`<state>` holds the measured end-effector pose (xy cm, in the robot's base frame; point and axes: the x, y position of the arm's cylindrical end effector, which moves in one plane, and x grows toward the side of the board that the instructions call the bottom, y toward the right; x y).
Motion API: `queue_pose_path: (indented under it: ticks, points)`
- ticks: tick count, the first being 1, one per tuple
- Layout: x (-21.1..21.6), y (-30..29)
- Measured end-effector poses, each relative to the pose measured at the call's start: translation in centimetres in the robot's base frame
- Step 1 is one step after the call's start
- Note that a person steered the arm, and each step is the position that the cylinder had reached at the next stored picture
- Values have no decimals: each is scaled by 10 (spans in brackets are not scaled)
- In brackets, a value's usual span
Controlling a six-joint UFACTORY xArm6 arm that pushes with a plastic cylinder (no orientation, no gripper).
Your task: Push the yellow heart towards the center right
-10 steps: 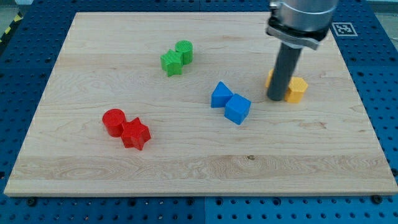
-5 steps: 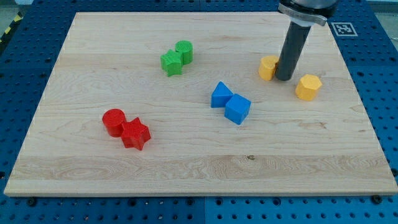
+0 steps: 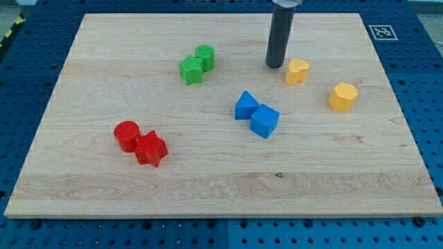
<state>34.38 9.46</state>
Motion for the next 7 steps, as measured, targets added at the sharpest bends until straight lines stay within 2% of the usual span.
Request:
queue_pose_path:
  ticks: [1,3,4,5,6,7]
  points:
    - [-1,-1]
    - [58,-11]
    - [50,7]
    - [-1,7]
    - [-8,10]
    - [32,-9]
